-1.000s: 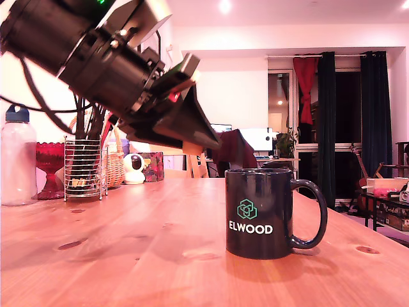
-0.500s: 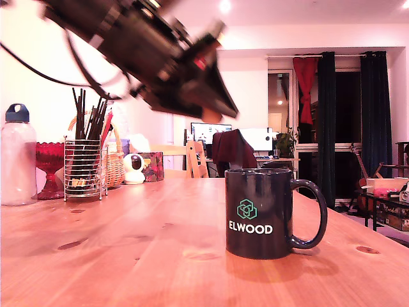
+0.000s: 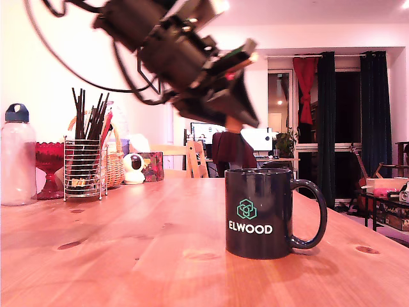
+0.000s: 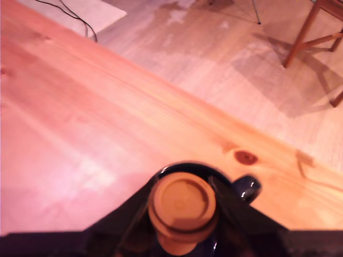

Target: Pick the coffee capsule and then drop it inside the coffee cup in front of you

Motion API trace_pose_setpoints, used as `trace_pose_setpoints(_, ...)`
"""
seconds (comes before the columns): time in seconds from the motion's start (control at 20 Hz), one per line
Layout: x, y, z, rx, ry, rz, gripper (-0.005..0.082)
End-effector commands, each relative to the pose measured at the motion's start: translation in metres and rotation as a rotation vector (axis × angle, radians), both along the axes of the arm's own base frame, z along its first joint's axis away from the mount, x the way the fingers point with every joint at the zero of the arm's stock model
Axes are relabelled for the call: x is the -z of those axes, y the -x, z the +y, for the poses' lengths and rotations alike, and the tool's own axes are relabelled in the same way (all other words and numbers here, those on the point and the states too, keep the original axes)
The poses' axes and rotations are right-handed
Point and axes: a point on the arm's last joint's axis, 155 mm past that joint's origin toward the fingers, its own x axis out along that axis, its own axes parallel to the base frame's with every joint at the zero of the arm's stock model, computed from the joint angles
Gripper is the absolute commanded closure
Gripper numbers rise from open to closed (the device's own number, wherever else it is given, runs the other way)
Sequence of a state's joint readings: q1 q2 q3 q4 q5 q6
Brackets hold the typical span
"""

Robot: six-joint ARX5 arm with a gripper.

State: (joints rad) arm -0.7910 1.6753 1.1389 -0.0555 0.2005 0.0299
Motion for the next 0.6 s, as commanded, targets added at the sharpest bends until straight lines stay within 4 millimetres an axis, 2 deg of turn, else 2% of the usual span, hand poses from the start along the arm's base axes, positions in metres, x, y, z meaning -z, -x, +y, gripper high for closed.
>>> trace_pose_setpoints(0.0, 0.017, 0.0, -0.007, 0.015, -0.034, 0.031, 0.0591)
trace_pose_setpoints(0.35, 0.048, -0.006, -0.019, 0.023, -0.118, 0.113, 0.0591)
trace_pose_setpoints(0.55, 0.053, -0.004, -0.021, 0.027, -0.139, 0.13, 0.0586)
